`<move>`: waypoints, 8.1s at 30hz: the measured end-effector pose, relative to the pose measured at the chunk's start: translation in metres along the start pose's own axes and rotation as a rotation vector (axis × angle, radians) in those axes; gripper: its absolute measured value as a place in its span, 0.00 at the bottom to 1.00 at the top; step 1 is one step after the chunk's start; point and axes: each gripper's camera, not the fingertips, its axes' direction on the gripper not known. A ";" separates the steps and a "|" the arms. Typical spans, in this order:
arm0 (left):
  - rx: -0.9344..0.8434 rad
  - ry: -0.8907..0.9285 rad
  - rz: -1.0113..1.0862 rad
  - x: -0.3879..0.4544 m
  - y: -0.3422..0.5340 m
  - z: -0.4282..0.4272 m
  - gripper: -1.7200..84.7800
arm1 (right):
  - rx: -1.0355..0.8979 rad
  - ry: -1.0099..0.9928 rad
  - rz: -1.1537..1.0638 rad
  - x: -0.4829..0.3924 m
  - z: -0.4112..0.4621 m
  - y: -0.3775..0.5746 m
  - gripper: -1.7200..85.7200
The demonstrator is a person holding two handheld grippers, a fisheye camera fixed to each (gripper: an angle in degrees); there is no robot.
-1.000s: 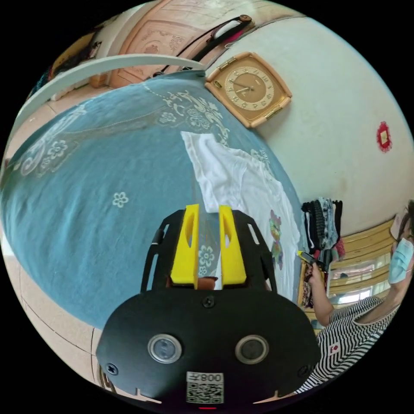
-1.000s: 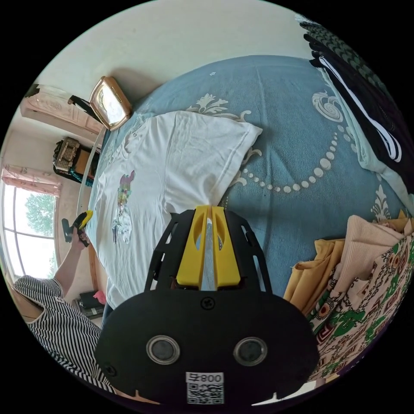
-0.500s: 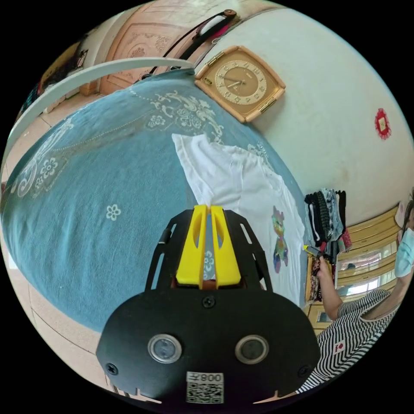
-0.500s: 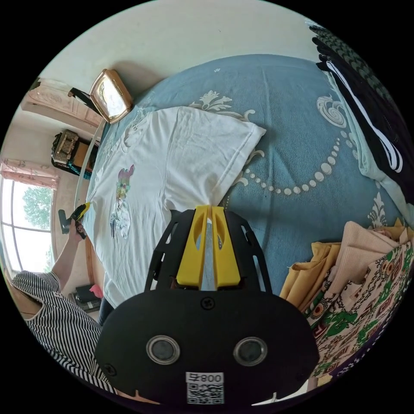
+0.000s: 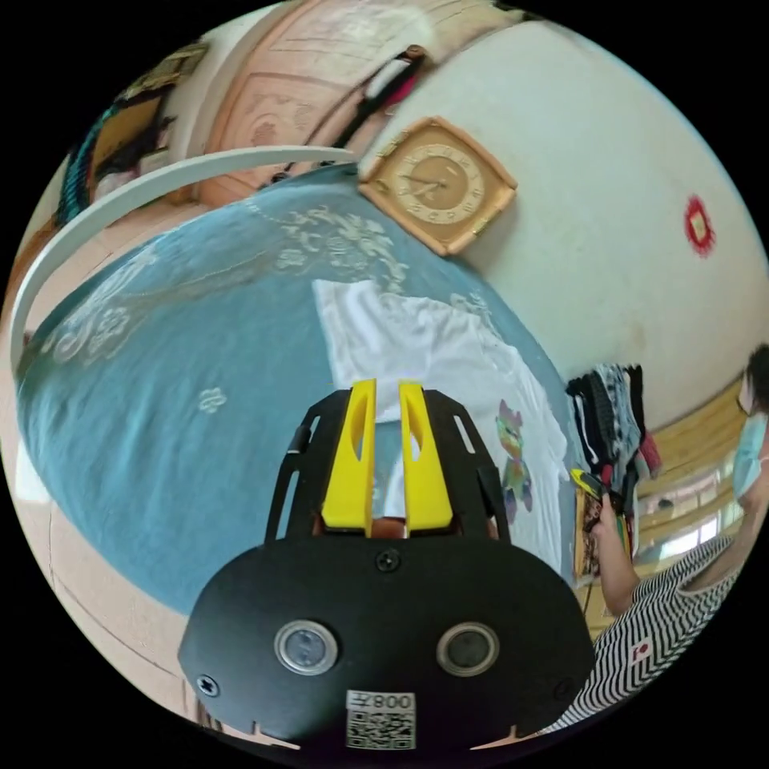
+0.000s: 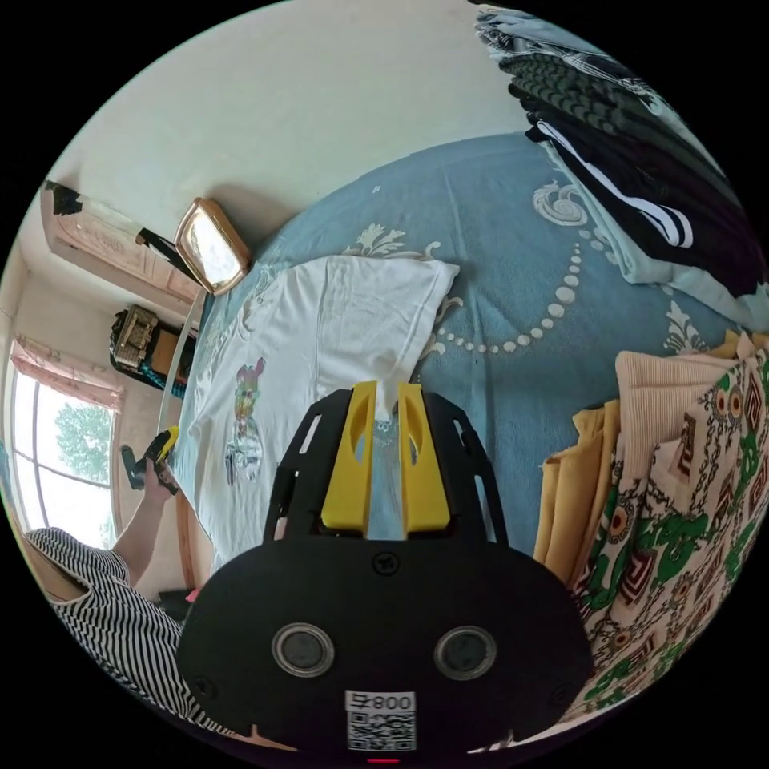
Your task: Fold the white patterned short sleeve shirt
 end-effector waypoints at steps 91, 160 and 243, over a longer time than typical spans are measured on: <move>-0.199 -0.282 0.535 0.219 -0.135 0.155 0.03 | -0.063 0.242 -0.569 -0.463 0.135 -0.210 0.02; -0.484 0.009 0.225 0.037 0.272 -0.232 0.02 | -0.333 0.300 0.025 -0.236 -0.077 0.355 0.02; -0.510 -0.077 1.107 0.724 0.235 0.599 0.05 | 0.148 -0.116 0.102 -0.001 0.066 0.140 0.05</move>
